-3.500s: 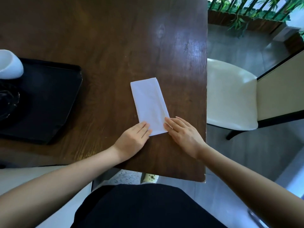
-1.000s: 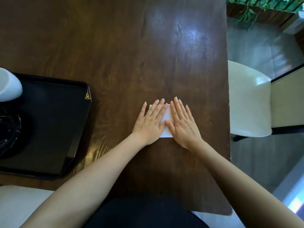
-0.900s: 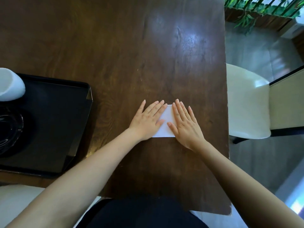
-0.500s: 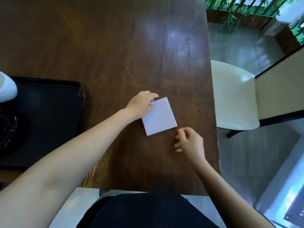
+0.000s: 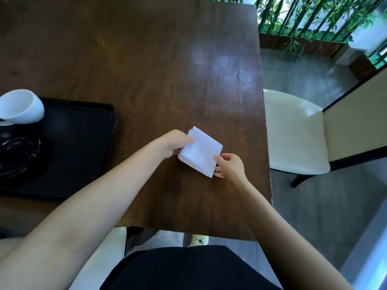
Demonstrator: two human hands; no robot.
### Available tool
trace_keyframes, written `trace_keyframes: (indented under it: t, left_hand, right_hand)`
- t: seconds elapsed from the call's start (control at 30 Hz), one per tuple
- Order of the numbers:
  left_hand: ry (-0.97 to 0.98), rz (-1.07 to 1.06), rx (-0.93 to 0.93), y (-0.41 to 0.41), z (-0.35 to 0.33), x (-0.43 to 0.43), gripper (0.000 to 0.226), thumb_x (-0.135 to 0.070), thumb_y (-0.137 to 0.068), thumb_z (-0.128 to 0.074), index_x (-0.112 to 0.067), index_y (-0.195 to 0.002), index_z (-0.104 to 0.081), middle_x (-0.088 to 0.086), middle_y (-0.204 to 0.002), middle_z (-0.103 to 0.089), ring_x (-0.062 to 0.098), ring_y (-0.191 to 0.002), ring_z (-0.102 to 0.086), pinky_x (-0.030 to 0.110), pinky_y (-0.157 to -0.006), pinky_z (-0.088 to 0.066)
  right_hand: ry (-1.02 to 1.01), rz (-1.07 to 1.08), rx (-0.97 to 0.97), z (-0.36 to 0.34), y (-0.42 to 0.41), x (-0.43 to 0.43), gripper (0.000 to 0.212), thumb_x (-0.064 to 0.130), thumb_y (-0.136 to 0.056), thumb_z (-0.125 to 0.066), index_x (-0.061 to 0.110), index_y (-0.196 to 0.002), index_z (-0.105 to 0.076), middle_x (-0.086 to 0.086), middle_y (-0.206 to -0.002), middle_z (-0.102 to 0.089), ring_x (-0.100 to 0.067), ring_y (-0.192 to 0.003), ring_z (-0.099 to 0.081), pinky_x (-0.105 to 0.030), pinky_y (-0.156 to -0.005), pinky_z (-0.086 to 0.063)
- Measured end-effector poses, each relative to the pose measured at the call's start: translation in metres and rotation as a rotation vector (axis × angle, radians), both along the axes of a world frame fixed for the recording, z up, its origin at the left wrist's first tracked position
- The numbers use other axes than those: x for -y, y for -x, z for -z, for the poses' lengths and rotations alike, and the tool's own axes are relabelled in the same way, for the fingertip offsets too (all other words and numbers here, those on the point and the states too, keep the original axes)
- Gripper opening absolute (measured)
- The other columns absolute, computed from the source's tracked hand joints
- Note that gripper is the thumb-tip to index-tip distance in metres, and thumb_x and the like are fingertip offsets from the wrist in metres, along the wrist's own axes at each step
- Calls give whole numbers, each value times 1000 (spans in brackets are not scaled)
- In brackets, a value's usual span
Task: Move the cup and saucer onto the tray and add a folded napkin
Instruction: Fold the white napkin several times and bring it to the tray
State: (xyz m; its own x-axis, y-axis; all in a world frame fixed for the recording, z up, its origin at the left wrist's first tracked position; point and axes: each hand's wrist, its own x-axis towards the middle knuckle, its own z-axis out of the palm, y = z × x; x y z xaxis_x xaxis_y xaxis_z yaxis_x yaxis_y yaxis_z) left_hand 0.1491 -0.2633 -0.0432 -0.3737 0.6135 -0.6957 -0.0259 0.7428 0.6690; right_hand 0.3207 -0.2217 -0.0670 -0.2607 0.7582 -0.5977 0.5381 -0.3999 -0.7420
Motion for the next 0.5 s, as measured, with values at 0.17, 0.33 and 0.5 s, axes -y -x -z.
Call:
trace_keyframes:
  t: [0.17, 0.33, 0.5]
  left_hand:
    - [-214, -126, 0, -20, -12, 10, 24, -32, -97, -38, -15, -108, -51, 7, -109, -61, 21, -98, -61, 35, -83, -50]
    - [-384, -235, -92, -43, -31, 6, 26, -34, -97, -33, -14, -107, -49, 9, -107, -58, 23, -97, -56, 35, -78, -46]
    - [-419, -272, -510, -60, -48, -4, 33, -39, -97, -30, -11, -90, -46, -3, -72, -48, 14, -65, -46, 31, -53, -31]
  right_hand:
    - [45, -1, -84, -12, 2, -3, 31, 31, -96, -47, 7, -113, -58, -4, -96, -61, -18, -88, -61, -25, -67, -54]
    - [-53, 20, -159, -36, 9, -13, 33, 41, -98, -33, 13, -98, -50, 1, -85, -53, -20, -80, -59, -28, -51, -56]
    - [-470, 36, -139, -51, 8, -23, 43, 38, -98, -33, 20, -59, -35, 5, -62, -42, -9, -54, -39, -23, -47, -29]
